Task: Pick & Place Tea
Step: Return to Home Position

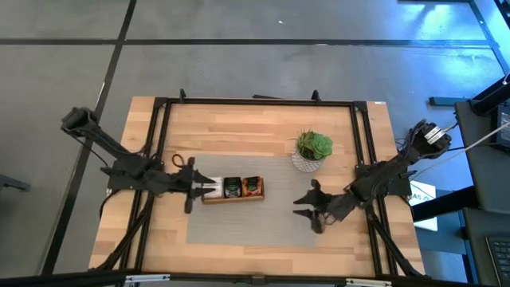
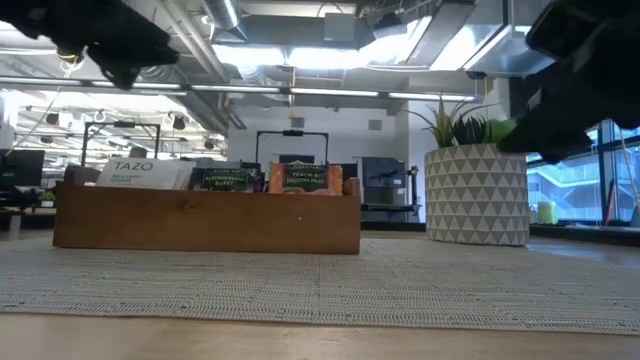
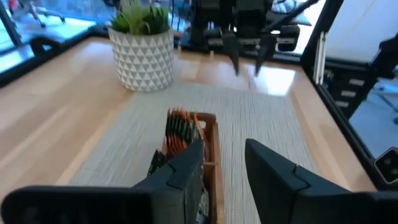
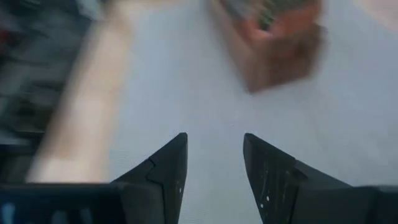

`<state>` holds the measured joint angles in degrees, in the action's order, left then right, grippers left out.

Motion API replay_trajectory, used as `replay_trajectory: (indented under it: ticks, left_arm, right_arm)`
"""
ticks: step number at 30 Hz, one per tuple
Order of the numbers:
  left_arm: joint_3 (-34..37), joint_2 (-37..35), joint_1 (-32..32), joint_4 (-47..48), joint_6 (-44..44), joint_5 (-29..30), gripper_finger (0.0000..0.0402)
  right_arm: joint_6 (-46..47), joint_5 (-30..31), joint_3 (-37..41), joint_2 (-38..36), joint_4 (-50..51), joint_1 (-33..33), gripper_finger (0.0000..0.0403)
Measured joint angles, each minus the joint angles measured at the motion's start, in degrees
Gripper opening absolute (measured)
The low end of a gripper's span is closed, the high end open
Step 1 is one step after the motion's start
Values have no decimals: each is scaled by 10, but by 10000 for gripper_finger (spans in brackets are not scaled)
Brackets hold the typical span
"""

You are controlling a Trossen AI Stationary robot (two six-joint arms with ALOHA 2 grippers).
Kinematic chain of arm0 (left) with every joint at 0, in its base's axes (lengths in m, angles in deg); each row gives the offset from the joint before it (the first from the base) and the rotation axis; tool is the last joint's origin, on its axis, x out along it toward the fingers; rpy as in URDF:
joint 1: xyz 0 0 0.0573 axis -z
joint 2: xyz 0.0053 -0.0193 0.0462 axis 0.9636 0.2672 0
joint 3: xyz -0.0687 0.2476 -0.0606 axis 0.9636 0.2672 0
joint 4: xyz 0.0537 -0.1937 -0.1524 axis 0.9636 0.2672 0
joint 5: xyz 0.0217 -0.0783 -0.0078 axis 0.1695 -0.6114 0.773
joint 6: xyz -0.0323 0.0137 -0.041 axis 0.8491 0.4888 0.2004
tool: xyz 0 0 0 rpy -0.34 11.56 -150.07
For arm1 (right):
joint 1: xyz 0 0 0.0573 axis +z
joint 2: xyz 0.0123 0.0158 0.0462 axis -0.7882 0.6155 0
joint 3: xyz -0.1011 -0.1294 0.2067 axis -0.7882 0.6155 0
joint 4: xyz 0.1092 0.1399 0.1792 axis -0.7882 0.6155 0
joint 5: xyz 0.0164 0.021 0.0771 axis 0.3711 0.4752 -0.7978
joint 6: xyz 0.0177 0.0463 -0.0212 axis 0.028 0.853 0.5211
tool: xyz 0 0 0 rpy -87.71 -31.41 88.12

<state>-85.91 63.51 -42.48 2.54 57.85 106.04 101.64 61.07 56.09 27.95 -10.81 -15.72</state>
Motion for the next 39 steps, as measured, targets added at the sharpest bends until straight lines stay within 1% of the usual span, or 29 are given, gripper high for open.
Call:
replay_trajectory:
  ticks: [2, 5, 7, 8, 10, 13, 17, 20, 23, 28, 32, 39]
  left_arm:
    - [16, -26, 18, -3, 0, 22, 114]
    - [38, -69, 30, -2, -1, 44, 114]
    - [50, -98, 22, -2, -5, 40, 114]
    - [55, -112, 12, -2, -4, 32, 114]
    - [59, -132, -16, -4, 0, -5, 114]
    - [67, -151, -63, -4, -23, -72, 114]
    - [86, -189, -120, -2, -49, -101, 114]
    - [117, -227, -153, -4, -39, -134, 114]
    - [148, -271, -171, -18, -35, -169, 114]
    - [176, -345, -189, -20, -58, -180, 114]
    - [180, -400, -191, 18, -70, -179, 114]
    - [180, -481, -191, 107, -65, -160, 114]
  right_arm:
    - [-41, -53, 55, -22, -124, -8, 158]
    - [-108, -173, 123, -51, -291, -39, 159]
    - [-128, -237, 155, -60, -349, -65, 159]
    - [-128, -252, 168, -63, -365, -79, 159]
    - [-126, -265, 185, -64, -380, -105, 159]
    - [-136, -274, 200, -64, -396, -138, 159]
    - [-161, -276, 227, -68, -451, -157, 159]
    - [-169, -276, 268, -83, -505, -163, 159]
    - [-182, -276, 267, -113, -504, -167, 159]
    - [-187, -277, 267, -154, -459, -191, 159]
    - [-189, -278, 267, -194, -413, -206, 159]
    - [-214, -284, 267, -291, -307, -232, 158]
